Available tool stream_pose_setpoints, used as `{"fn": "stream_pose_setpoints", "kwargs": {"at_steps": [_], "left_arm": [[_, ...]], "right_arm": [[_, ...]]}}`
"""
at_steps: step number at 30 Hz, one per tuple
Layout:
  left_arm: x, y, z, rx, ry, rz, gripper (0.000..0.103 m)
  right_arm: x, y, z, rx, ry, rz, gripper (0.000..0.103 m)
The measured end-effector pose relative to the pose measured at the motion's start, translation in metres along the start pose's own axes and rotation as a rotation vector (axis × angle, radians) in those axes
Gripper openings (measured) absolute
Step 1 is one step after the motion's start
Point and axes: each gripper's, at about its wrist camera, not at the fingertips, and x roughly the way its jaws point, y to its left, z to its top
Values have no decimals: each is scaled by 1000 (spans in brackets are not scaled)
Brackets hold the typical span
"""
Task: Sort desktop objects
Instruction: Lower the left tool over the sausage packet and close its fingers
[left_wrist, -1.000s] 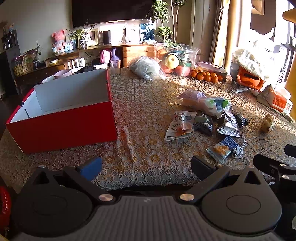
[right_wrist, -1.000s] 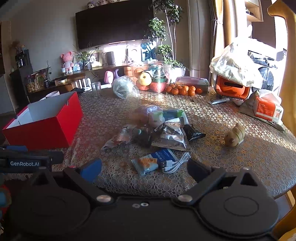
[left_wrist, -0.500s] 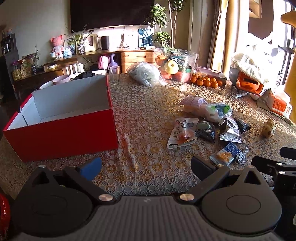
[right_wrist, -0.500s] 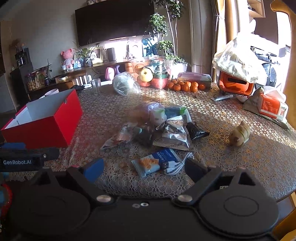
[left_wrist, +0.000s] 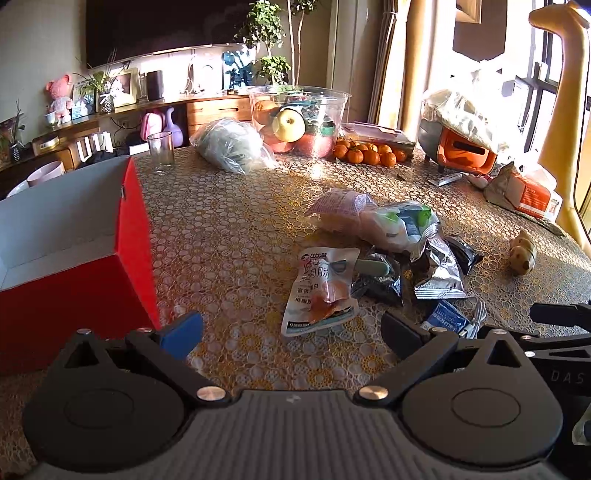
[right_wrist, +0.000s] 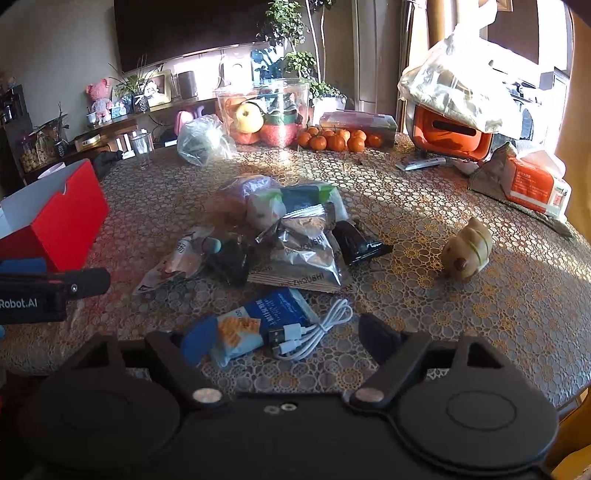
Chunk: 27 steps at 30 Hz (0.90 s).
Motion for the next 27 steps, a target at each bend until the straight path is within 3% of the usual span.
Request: {"fn": "stream_pose_setpoints", "kwargs": {"at_steps": [9, 15, 21, 27], "left_arm": [[50, -13, 5, 42, 42, -38, 103], [67, -18, 4, 49, 68, -41, 103], [79, -25, 4, 84, 74, -28, 103], [96, -28, 5, 103, 84, -1, 103]], "right_arm": [[37, -10, -1, -14, 73, 13, 78], [47, -21, -6, -12, 120, 14, 66], [50, -38, -5, 21, 123, -11, 66], [56, -28, -4, -12, 115, -17, 69]]}}
